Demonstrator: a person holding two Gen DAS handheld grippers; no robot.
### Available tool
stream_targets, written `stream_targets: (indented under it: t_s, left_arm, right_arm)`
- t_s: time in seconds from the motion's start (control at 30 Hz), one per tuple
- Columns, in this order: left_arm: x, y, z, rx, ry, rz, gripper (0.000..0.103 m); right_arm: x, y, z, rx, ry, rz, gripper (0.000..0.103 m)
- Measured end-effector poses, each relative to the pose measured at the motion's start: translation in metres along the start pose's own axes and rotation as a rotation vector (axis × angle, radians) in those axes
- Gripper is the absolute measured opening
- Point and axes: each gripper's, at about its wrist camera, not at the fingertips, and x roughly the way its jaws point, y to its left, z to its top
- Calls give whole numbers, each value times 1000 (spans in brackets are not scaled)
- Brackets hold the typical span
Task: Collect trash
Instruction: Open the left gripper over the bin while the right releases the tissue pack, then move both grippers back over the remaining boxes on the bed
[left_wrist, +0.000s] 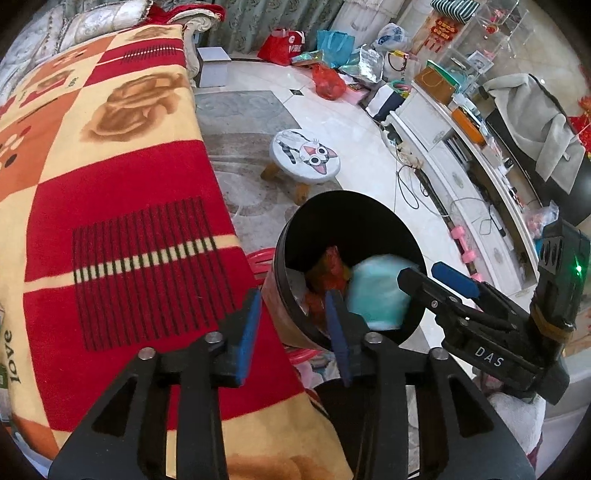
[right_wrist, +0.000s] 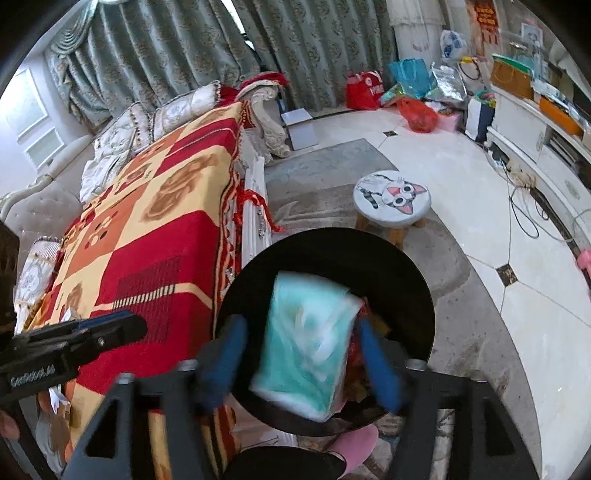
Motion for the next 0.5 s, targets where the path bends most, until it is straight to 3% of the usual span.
stream_targets:
  t_s: [0.5]
  left_arm:
    - [-7, 12, -9, 6, -20, 70, 36]
  right_arm:
    - [11, 16, -9, -25, 39, 9, 76]
